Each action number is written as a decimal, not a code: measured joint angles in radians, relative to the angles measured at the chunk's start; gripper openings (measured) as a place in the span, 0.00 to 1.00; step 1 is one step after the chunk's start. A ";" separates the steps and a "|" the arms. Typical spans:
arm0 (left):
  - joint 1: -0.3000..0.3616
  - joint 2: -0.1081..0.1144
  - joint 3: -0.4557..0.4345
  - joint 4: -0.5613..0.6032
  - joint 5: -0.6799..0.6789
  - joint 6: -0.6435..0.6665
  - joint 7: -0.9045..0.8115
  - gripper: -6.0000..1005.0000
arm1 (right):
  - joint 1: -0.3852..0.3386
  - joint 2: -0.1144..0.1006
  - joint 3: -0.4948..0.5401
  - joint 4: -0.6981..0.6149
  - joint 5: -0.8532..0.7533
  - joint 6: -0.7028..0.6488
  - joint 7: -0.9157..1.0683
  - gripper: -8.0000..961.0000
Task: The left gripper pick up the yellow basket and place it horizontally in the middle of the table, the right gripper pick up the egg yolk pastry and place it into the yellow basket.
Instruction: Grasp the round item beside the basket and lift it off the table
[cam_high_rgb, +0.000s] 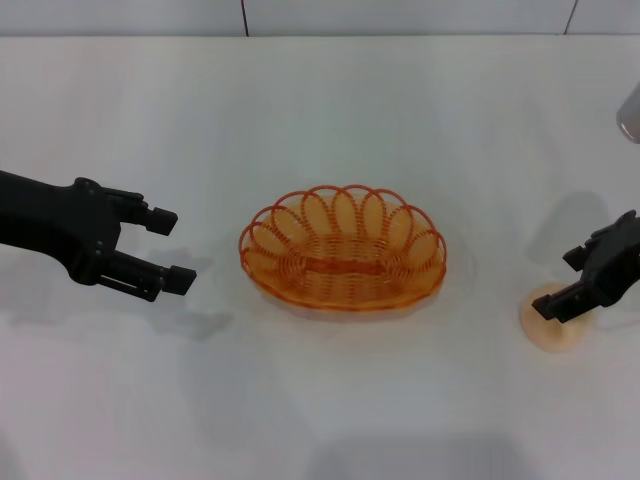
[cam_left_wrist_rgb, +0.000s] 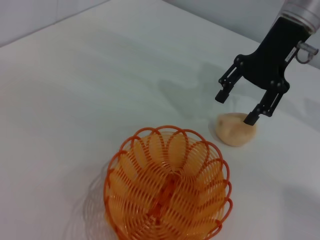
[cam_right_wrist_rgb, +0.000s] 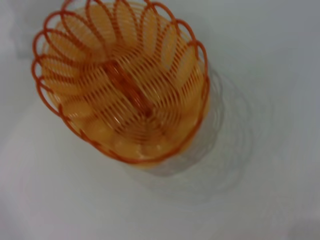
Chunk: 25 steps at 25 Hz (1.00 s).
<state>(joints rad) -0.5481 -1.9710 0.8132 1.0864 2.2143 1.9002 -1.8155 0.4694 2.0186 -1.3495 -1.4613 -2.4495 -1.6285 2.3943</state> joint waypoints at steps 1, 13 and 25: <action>0.000 0.000 0.000 0.000 0.000 0.000 0.000 0.88 | 0.000 0.000 0.000 -0.007 0.003 -0.004 0.003 0.82; -0.001 0.001 0.000 0.000 -0.001 -0.012 0.010 0.88 | -0.007 0.002 -0.043 -0.007 -0.003 -0.002 0.035 0.82; -0.001 0.000 -0.001 0.000 -0.003 -0.014 0.013 0.88 | -0.015 0.001 -0.052 0.011 -0.029 0.023 0.035 0.54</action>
<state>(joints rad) -0.5492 -1.9710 0.8120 1.0860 2.2111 1.8859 -1.8026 0.4544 2.0191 -1.4018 -1.4503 -2.4786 -1.6059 2.4298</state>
